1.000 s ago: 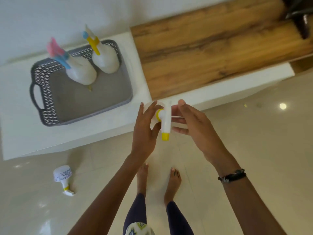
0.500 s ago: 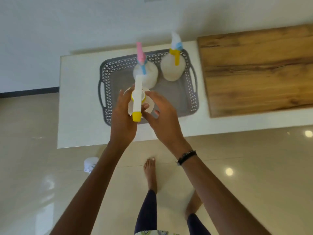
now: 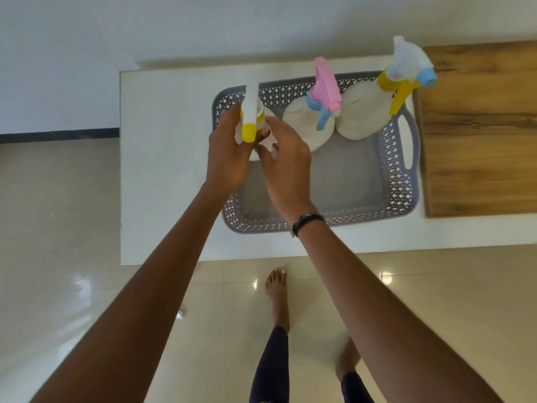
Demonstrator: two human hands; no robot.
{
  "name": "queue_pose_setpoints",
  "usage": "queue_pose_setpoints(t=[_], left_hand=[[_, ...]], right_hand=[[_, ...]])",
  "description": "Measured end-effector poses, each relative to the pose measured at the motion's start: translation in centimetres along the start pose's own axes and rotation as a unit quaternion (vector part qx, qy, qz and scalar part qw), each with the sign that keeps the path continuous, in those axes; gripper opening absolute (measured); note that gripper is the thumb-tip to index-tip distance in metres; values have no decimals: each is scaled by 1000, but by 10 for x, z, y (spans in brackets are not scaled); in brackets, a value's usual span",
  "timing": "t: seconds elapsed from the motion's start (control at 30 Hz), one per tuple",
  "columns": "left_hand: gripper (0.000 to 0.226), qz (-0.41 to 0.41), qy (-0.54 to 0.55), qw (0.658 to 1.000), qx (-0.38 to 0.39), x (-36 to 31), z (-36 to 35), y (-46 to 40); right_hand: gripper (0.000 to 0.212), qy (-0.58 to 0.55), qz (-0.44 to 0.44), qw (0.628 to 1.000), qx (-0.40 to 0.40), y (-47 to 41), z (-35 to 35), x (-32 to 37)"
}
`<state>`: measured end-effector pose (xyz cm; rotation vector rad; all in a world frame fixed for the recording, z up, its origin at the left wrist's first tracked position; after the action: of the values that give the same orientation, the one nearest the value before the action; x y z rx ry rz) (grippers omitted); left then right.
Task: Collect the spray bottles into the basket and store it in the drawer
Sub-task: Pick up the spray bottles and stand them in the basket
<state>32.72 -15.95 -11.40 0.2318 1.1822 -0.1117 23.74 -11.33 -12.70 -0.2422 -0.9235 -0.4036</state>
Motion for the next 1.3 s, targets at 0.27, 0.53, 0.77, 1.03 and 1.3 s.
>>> queue_pose_setpoints(t=[0.27,0.53,0.77,1.03,1.3], left_hand=[[30,26,12,1000,-9,10,-2,-21],[34,29,1,999,-34,15,-6,-18],[49,32,-47,998,-18,17,-2,-11],[32,23,2,988,-150,18,24,97],[23,123,-14,979,-161,75,47,244]], right_hand=[[42,22,-8,1000,0,-17,-16,-5],[38,42,-21,999,5,-20,-15,-8],[44,72,-21,997,17,-9,-8,-2],[37,-12,7,1000,22,80,15,6],[30,-21,-16,996,82,202,17,-8]])
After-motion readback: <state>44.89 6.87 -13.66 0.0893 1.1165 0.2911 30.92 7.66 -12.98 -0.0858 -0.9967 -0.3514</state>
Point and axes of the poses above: each hand's wrist, its own y-axis away from the middle knuckle, its own z-axis out of the back of the hand, x = y × z, the point moved 2 cm from there along -y, towards the middle knuckle, and after that the axes turned 4 degrees about y, right-handed, at the moved point
